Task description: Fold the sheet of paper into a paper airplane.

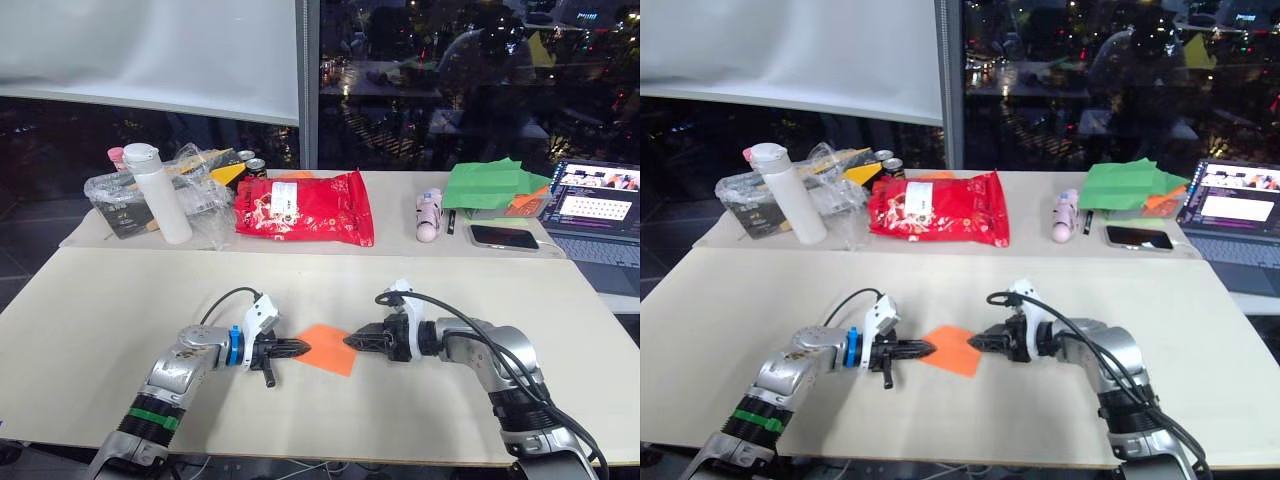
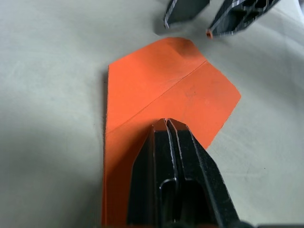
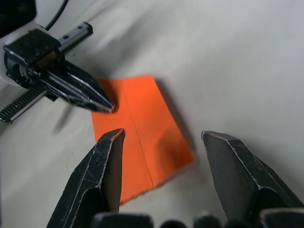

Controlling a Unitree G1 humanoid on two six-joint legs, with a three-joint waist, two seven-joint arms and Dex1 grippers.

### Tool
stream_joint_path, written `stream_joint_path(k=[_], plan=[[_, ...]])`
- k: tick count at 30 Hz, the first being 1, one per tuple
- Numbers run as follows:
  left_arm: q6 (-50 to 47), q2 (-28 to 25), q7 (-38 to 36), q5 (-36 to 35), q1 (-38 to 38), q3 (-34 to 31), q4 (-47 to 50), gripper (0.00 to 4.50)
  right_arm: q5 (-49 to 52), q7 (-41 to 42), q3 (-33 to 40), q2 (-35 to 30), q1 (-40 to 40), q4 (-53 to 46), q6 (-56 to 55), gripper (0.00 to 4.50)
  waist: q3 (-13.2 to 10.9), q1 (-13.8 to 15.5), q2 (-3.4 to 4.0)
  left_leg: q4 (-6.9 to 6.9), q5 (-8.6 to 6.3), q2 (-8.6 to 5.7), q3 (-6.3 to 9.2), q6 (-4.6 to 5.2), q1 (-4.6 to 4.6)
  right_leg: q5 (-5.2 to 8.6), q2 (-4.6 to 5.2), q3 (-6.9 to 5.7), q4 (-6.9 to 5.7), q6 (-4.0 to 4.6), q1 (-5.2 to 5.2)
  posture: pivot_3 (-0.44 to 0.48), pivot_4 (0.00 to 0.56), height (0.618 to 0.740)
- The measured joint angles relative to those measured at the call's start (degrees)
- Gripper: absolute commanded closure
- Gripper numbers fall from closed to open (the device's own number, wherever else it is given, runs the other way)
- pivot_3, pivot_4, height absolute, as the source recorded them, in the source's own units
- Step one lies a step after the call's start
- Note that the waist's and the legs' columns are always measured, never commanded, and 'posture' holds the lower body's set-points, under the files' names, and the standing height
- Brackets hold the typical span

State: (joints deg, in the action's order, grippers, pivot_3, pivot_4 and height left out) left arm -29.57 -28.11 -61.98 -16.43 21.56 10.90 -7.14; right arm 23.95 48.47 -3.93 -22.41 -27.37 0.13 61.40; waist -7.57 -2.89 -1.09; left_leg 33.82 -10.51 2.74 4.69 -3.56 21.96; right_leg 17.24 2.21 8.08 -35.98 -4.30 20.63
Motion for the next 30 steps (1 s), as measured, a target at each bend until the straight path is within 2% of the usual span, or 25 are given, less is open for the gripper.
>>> stream_joint_path(k=[6, 14, 30], plan=[[-1.53, -0.02, 0.85, -0.36, -0.34, -0.16, 1.16, 4.5, 2.32, -0.88, 2.09, 0.87, -2.48, 5.12, 1.07, 1.62, 0.0, -0.38, 0.01, 0.01, 0.0, 0.0, 0.0, 0.0, 0.02, 0.0, 0.0, 0.0, 0.0, -0.01, 0.0, 0.0, 0.15, 0.719], [-1.94, 0.05, 1.36, -0.69, -0.35, -0.19, 1.25, 4.5, 6.99, 0.19, 2.28, 1.18, -1.53, 4.74, 5.45, 1.62, 0.0, -0.53, 0.01, 0.01, 0.0, 0.0, 0.0, 0.0, 0.02, 0.0, 0.0, 0.0, 0.0, -0.01, 0.0, 0.0, 0.15, 0.719], [-2.04, 0.23, 1.66, -0.75, -0.18, 0.26, 1.41, 4.5, 17.96, -3.67, 10.3, 3.45, -1.57, 2.55, 15.12, 1.62, -0.01, -0.64, 0.03, 0.0, 0.0, 0.0, 0.0, 0.0, 0.07, 0.0, 0.0, 0.0, 0.01, -0.01, 0.06, 0.0, 0.15, 0.719]])
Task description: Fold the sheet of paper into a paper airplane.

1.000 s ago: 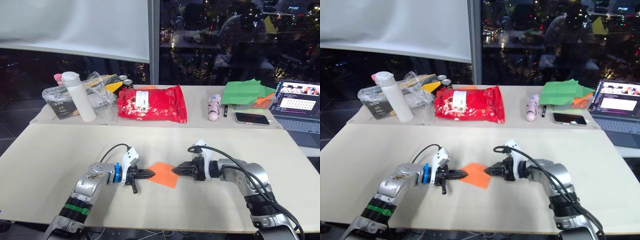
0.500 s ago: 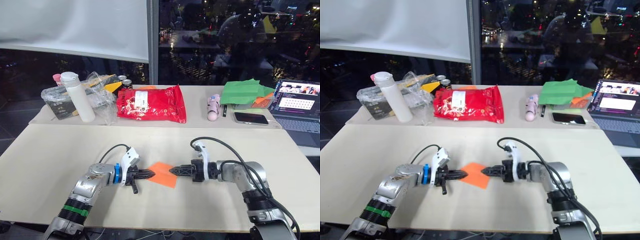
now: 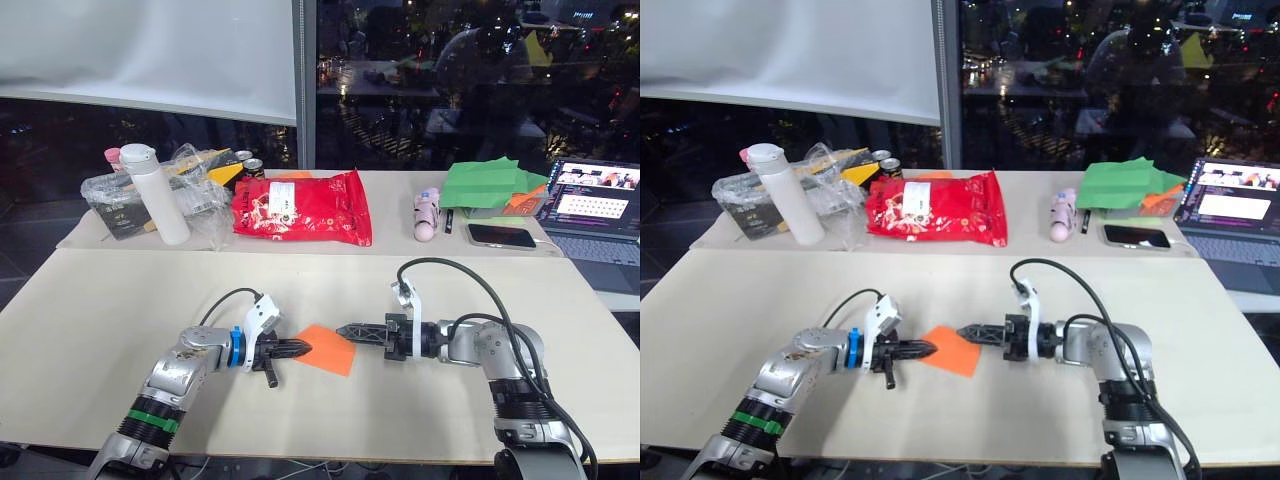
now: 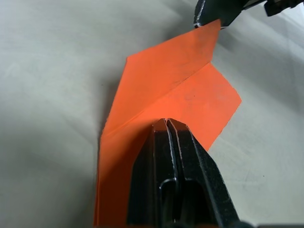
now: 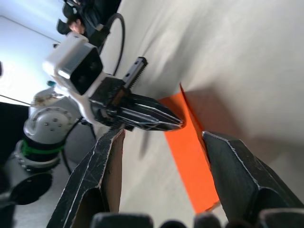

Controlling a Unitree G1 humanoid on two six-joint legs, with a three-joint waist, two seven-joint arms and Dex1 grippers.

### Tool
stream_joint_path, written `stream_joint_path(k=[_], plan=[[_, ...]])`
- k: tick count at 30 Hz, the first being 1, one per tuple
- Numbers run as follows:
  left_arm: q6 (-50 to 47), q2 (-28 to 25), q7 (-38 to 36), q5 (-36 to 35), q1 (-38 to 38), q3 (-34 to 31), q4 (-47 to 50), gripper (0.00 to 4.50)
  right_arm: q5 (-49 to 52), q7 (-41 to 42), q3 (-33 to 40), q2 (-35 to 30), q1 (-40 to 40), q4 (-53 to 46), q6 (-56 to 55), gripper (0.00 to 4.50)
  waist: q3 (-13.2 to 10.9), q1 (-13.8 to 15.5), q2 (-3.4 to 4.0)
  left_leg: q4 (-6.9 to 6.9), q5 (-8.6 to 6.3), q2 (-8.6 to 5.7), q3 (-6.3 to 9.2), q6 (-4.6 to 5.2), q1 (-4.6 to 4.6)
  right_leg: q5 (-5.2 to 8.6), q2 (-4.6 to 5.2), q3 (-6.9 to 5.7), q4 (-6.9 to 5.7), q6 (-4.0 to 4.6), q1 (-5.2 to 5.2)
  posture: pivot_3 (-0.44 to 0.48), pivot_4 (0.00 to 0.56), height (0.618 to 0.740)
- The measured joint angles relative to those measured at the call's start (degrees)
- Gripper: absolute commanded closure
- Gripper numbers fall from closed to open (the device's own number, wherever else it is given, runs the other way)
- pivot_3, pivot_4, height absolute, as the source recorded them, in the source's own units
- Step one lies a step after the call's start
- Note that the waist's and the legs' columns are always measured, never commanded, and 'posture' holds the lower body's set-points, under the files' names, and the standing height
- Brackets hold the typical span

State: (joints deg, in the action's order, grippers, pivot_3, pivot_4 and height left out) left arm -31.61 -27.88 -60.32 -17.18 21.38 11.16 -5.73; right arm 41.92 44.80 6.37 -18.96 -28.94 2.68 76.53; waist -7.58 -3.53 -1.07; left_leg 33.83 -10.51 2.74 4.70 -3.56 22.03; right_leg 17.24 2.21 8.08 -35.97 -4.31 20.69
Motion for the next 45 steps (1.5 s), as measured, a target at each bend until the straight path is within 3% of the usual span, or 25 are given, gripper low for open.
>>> stream_joint_path(k=[19, 28, 45], plan=[[-0.01, 0.01, -0.04, -0.12, 0.36, 0.35, -0.14, 4.5, -0.26, -2.06, -3.44, -1.21, 2.27, -1.76, -3.71, 1.62, 0.0, -0.08, 0.0, 0.0, 0.0, 0.0, 0.0, 0.0, 0.08, 0.0, 0.0, 0.0, 0.0, -0.01, 0.12, 0.0, 0.15, 0.719], [0.04, 0.01, -0.07, -0.12, 0.39, 0.42, -0.18, 4.5, -0.86, -2.08, -4.58, -1.95, 2.56, -1.85, -7.71, 4.47, 0.0, -0.06, 0.0, 0.0, 0.0, 0.0, 0.0, 0.0, 0.11, 0.0, 0.0, 0.0, 0.01, 0.0, 0.13, 0.0, 0.15, 0.719], [0.16, 0.43, -0.05, -0.12, 0.63, 0.58, -0.53, 4.5, -7.94, 0.99, -10.92, -4.82, 4.56, -3.66, -22.43, 4.47, 0.0, 0.11, 0.0, 0.0, 0.0, 0.0, 0.0, 0.0, 0.12, 0.0, 0.0, 0.0, 0.03, -0.01, 0.14, 0.0, 0.15, 0.719]])
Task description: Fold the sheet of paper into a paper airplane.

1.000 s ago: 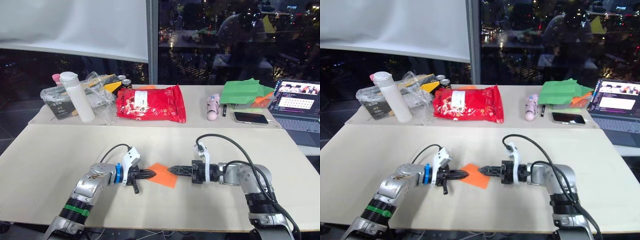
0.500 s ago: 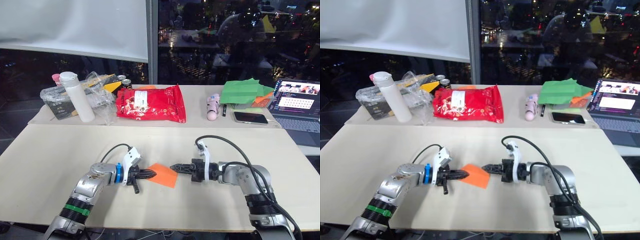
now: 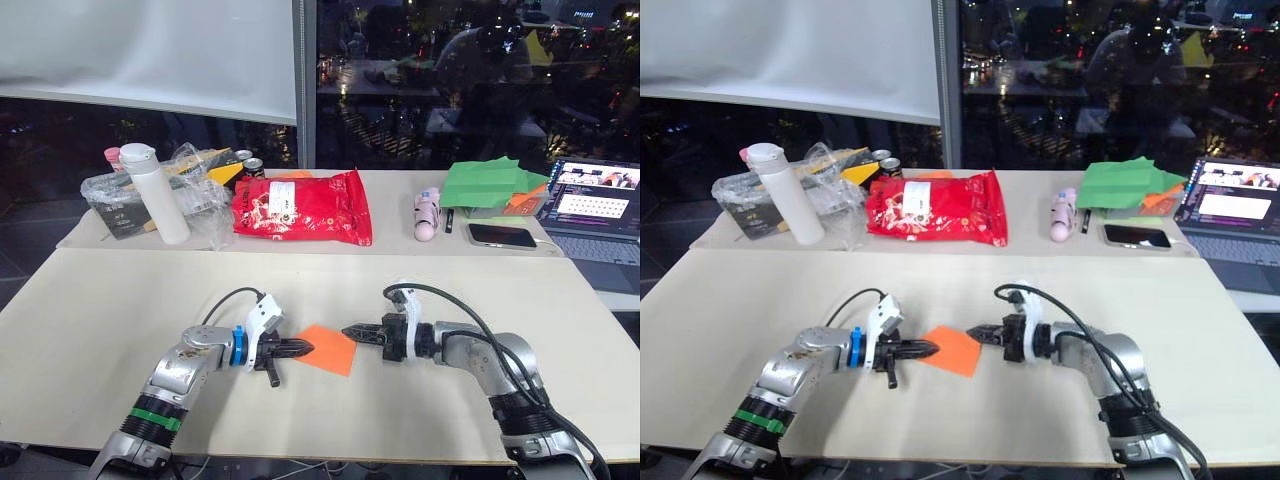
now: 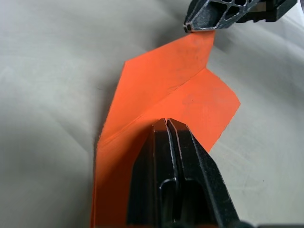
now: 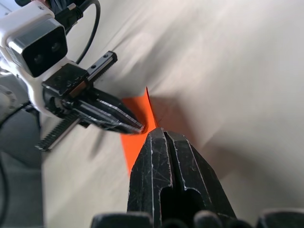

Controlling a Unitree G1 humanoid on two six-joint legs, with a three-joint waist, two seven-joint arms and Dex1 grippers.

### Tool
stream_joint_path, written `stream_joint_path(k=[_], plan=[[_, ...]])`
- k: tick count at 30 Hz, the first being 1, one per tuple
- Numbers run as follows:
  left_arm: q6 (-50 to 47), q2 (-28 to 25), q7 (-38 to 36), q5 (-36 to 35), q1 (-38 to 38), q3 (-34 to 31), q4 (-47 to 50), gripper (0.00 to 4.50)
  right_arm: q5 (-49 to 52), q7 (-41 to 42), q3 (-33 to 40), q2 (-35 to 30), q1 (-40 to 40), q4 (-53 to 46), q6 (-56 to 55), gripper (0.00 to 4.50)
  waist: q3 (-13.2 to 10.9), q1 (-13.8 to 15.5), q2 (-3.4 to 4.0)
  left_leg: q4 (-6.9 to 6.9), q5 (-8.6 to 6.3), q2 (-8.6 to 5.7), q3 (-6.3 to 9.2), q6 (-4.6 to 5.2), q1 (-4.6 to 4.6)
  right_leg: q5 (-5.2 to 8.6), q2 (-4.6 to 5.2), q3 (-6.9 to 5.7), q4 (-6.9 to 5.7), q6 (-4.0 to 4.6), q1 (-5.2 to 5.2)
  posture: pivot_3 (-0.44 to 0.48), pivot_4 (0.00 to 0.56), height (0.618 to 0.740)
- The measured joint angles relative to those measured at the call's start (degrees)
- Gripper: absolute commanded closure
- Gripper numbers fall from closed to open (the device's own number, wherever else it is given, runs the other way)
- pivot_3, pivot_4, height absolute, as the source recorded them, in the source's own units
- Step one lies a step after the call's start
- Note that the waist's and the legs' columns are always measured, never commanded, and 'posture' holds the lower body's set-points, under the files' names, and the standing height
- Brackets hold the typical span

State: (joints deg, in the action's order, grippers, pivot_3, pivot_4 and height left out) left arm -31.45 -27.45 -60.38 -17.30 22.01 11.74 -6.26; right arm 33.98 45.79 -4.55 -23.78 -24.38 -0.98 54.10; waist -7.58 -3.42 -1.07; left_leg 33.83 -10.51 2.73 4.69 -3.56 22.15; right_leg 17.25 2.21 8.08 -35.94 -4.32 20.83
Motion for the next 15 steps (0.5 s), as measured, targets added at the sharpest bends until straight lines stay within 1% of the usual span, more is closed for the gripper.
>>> stream_joint_path(k=[2, 7, 11, 15], plan=[[0.04, -0.01, -0.06, 0.0, 0.06, 0.04, -0.09, 4.5, -0.3, 1.4, -1.53, -1.52, 0.87, -1.58, -1.1, 4.47, 0.0, 0.01, 0.0, 0.0, 0.0, 0.0, 0.0, 0.0, 0.01, 0.0, 0.0, 0.0, 0.02, 0.0, 0.0, 0.0, 0.15, 0.719], [0.18, 0.0, -0.24, 0.0, 0.22, 0.1, -0.46, 4.5, 0.94, 3.18, -2.44, -2.41, 2.67, -4.85, -0.11, 4.47, 0.0, -0.01, -0.01, 0.0, 0.0, 0.0, 0.01, 0.0, -0.01, 0.0, 0.0, 0.0, 0.01, 0.0, -0.01, 0.0, 0.15, 0.719], [0.09, 0.14, -0.33, 0.05, 0.85, 0.54, -0.88, 4.5, 0.95, 3.85, -4.52, -2.43, 4.45, -5.2, 1.11, 4.47, 0.0, 0.12, -0.01, 0.01, 0.0, 0.0, 0.0, 0.0, 0.0, 0.0, 0.0, 0.0, 0.02, 0.0, -0.01, 0.0, 0.15, 0.719], [-0.57, 0.97, -0.24, 0.1, 1.98, 0.92, -1.78, 4.5, -0.31, 3.84, -5.75, -2.26, 4.5, -5.14, 0.13, 4.47, 0.02, 0.08, -0.07, 0.01, 0.0, 0.0, 0.0, 0.0, -0.03, 0.0, 0.0, 0.0, 0.03, 0.0, -0.01, 0.0, 0.15, 0.719]])
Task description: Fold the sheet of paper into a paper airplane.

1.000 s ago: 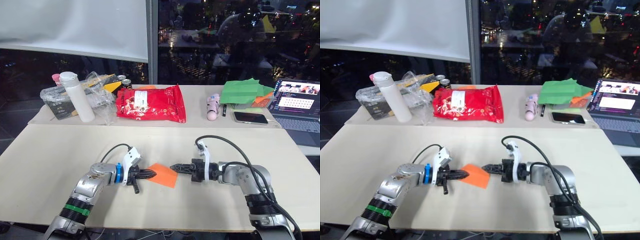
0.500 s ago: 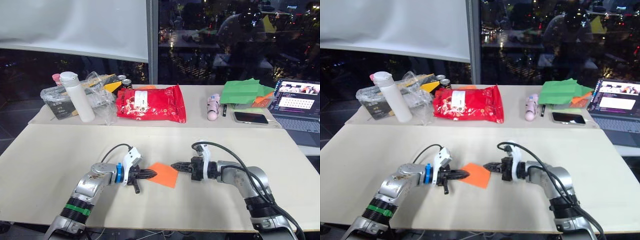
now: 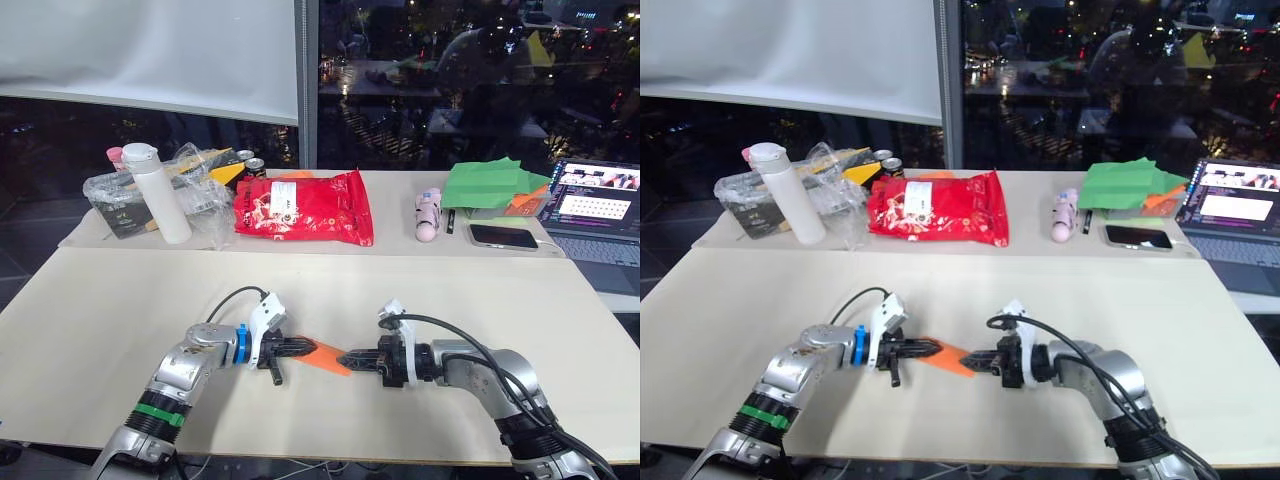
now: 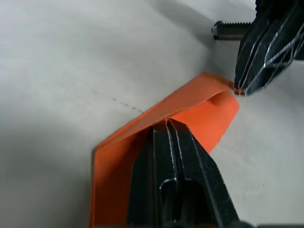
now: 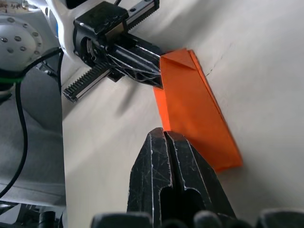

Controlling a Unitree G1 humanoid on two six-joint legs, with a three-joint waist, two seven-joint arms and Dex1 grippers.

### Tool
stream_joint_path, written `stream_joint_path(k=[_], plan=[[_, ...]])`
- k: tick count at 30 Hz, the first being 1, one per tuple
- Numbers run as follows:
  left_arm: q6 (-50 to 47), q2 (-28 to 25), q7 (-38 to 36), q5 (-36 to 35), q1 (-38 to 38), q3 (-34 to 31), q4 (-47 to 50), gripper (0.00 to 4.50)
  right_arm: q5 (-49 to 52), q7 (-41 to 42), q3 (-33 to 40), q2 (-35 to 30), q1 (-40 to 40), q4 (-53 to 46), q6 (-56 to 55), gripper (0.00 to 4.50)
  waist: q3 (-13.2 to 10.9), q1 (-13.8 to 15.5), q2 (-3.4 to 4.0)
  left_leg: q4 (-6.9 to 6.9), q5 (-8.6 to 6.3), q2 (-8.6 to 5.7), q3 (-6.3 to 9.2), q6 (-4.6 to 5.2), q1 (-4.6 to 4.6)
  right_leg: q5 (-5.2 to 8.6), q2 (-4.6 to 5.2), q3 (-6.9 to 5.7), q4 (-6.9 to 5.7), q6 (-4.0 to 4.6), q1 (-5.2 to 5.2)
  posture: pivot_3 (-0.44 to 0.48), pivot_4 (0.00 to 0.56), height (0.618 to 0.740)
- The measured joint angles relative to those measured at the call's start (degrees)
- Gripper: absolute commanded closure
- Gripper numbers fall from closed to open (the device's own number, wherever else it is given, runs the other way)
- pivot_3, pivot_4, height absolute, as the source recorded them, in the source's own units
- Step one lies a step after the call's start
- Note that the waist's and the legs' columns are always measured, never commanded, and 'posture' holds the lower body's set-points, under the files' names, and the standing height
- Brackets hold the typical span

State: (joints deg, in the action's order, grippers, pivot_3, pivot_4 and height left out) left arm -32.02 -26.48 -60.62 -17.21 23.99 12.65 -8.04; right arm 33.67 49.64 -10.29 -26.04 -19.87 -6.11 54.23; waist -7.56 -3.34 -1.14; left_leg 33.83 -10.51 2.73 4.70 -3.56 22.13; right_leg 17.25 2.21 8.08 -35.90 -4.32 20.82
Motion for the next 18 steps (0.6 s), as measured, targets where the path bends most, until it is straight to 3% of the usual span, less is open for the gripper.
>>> stream_joint_path(k=[11, 18], plan=[[-0.07, -0.49, -0.56, 0.1, 0.59, 0.06, -1.01, 4.5, -0.75, -0.99, 0.5, 2.65, 0.0, 1.16, -2.31, 4.47, 0.04, -0.78, -0.09, -0.01, 0.0, 0.03, 0.0, 0.0, -0.1, -0.05, -0.01, 0.0, -0.02, -0.09, -0.04, 0.0, 0.15, 0.719], [-0.63, -1.94, -0.8, -0.3, -1.93, -0.24, 2.77, 4.5, 6.01, -2.6, 7.54, 4.09, -3.21, -0.61, 2.21, 4.47, 0.0, -0.77, 0.0, -0.09, 0.0, 0.03, 0.0, 0.0, 0.07, -0.06, -0.01, 0.01, -0.04, -0.08, 0.15, 0.0, 0.15, 0.719]])
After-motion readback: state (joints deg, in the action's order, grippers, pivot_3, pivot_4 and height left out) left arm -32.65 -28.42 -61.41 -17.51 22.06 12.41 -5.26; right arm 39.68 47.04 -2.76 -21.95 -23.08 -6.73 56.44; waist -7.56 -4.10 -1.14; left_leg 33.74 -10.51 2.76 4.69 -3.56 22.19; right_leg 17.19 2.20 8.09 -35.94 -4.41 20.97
